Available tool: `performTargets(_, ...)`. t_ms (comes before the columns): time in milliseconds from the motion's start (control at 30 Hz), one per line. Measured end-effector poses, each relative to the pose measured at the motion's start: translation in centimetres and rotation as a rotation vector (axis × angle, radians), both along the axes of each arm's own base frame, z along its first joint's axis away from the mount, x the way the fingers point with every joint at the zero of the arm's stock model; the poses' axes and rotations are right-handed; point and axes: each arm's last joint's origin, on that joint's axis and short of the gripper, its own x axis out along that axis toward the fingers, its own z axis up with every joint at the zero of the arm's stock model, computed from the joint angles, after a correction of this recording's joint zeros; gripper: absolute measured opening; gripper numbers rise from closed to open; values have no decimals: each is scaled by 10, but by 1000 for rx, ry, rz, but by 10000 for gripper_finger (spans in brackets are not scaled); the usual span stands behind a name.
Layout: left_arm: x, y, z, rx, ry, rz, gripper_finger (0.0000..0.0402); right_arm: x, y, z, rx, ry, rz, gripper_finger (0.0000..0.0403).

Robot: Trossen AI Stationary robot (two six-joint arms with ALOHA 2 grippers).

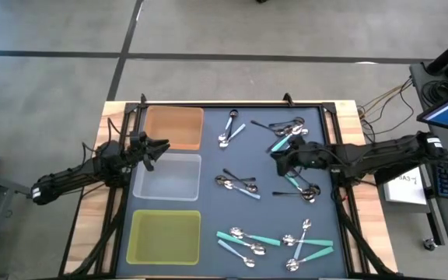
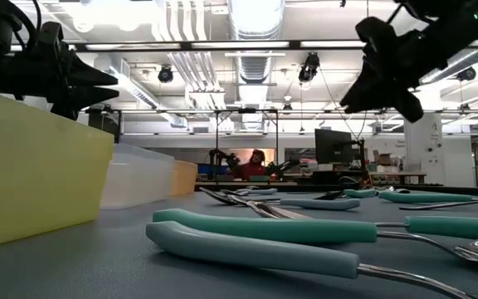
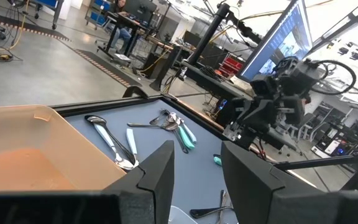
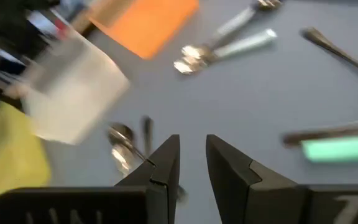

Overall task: Sort silverware by color (type)
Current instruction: Put the light blue spoon into the orange bin

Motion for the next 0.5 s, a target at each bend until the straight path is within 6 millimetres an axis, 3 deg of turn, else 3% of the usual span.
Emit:
performTargets(267, 0, 0, 0, 0, 0, 1, 115, 8, 0, 18, 10, 240, -13, 120)
performTargets(500, 0, 0, 0, 0, -1, 1, 115, 14, 1, 13, 38, 300, -30, 161)
